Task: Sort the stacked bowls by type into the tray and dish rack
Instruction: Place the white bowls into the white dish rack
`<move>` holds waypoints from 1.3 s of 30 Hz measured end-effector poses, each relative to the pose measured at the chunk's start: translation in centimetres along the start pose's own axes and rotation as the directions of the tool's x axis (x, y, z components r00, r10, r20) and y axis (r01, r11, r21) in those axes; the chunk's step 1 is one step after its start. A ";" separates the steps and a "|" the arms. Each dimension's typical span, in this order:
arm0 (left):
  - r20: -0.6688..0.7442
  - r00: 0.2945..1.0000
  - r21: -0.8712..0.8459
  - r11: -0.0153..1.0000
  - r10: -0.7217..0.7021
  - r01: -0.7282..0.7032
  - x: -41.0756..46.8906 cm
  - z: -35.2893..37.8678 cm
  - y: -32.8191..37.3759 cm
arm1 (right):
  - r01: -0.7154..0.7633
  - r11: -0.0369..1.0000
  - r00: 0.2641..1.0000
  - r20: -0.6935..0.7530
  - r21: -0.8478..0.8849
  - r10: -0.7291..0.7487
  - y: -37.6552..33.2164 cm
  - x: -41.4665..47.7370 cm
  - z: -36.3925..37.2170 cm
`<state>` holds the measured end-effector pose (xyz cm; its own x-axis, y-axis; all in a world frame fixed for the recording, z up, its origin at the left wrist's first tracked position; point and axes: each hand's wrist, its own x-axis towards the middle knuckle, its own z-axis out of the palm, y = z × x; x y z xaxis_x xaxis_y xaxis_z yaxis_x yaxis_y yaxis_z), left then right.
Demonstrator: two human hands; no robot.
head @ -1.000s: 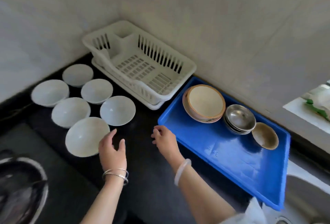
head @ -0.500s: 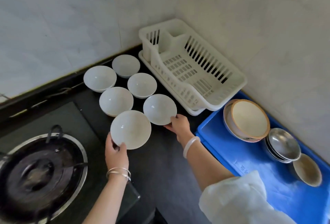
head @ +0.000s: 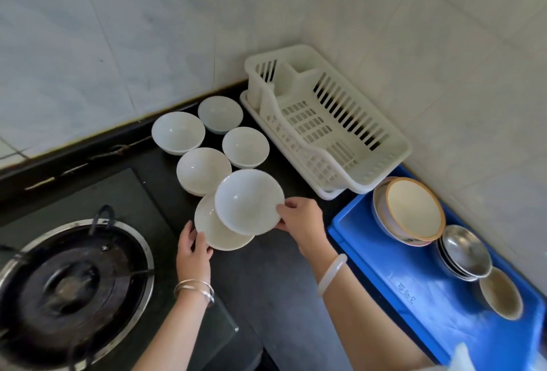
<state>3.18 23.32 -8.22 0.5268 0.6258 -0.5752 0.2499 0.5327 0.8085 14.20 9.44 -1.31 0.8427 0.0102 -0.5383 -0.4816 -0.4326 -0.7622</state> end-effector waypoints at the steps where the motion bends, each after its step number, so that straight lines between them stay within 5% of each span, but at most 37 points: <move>1: -0.001 1.000 -0.012 1.000 -0.010 0.010 0.1 0.0 0.2 | -0.009 0.998 1.000 0.007 -0.057 0.009 -0.1 -0.3 0.6; 6: 0.032 0.999 0.015 1.000 -0.001 0.001 0.3 -0.7 1.0 | 0.015 0.955 0.999 -0.023 -0.296 -0.022 -0.3 -1.4 3.2; 17: 0.067 0.998 0.154 0.988 0.011 -0.021 1.3 -0.8 1.0 | -0.008 0.936 1.000 0.003 -0.351 0.010 0.7 -0.2 3.7; 22: 0.068 0.998 0.171 0.985 -0.015 0.003 2.3 -0.7 1.2 | -0.007 0.964 1.000 -0.003 -0.268 0.006 1.8 0.5 3.6; 28: 0.054 0.998 0.196 0.980 -0.045 0.034 2.4 -0.4 1.5 | -0.265 0.956 0.921 0.327 0.128 0.212 2.2 0.4 4.1; 39: 0.164 0.983 0.232 0.966 0.080 -0.117 0.8 4.3 7.5 | -0.148 0.939 0.955 0.293 0.311 0.054 -1.6 0.7 -1.0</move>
<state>8.98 25.42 -2.09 0.6715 0.5642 -0.4803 0.3681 0.3086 0.8771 15.82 9.21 -0.07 0.7083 0.2503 -0.6600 -0.6517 -0.1274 -0.7477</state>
